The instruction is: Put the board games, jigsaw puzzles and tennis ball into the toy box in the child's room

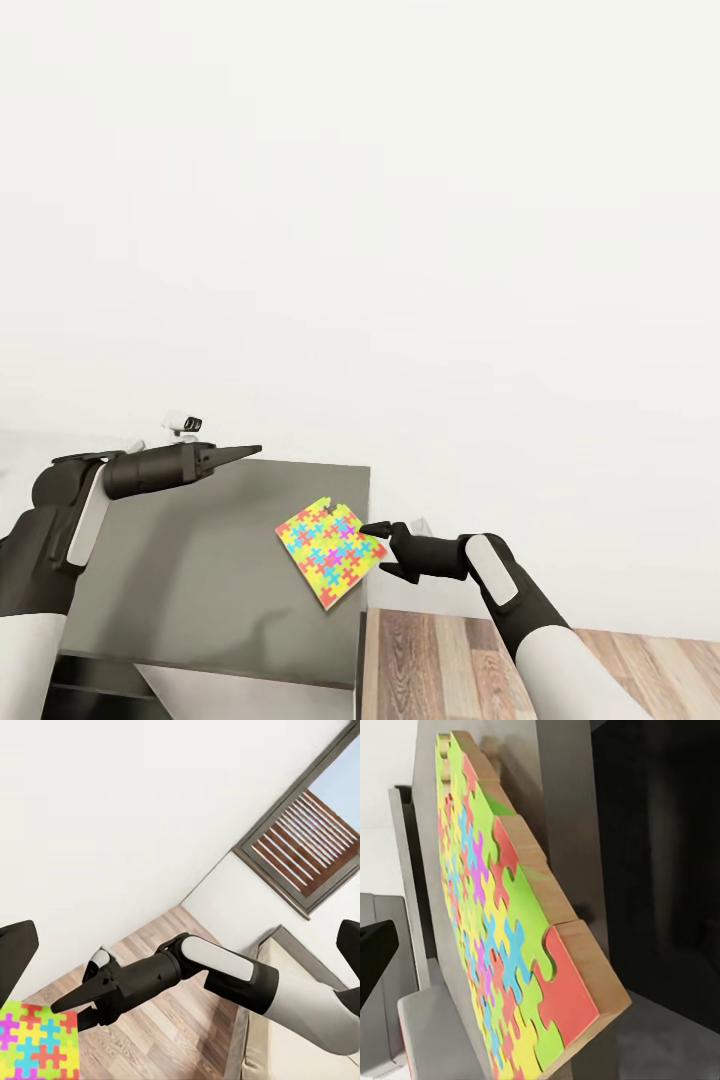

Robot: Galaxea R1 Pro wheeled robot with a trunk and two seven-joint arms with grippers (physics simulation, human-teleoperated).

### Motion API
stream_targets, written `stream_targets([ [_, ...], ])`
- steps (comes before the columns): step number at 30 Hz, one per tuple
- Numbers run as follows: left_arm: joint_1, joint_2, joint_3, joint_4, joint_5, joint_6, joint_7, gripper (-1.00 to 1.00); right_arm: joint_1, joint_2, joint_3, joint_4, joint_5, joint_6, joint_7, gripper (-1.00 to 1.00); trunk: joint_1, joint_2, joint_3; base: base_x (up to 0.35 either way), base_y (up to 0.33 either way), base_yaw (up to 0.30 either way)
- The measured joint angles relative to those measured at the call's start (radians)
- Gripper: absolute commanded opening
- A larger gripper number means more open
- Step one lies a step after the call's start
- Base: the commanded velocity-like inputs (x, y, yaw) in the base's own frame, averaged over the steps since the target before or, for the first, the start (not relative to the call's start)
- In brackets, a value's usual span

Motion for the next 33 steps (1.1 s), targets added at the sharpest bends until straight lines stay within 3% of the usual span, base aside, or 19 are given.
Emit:
stream_targets([
  [4,0.000,0.001,0.001,0.000,0.001,0.000,0.000,1.00,0.000,-0.001,0.000,0.000,0.000,0.001,0.000,1.00,0.000,0.000,0.000,0.000,0.003,0.000],
  [8,0.000,0.002,0.000,0.000,0.023,0.000,0.000,1.00,0.000,-0.001,0.001,0.000,0.000,0.001,0.000,1.00,0.000,0.000,0.000,0.000,0.000,0.000],
  [9,0.000,0.002,0.000,0.000,0.034,0.000,0.000,1.00,0.000,-0.001,0.001,0.000,0.000,0.002,0.000,-1.00,0.000,0.000,0.000,0.000,0.000,0.000],
  [13,0.000,0.003,-0.001,0.000,0.062,0.000,0.000,1.00,0.000,0.000,0.000,0.000,-0.009,0.004,0.002,-1.00,0.000,0.000,0.000,0.000,0.000,0.000],
  [20,0.000,0.003,-0.001,0.000,0.068,0.000,0.000,1.00,0.000,0.000,0.000,-0.001,-0.009,0.005,0.002,-1.00,0.000,0.000,0.000,0.000,0.000,0.000],
  [33,0.000,0.004,-0.006,0.000,0.067,0.000,0.000,1.00,0.000,0.000,0.001,-0.001,-0.005,0.007,0.002,-1.00,-0.050,0.091,0.041,0.000,0.000,0.000],
])
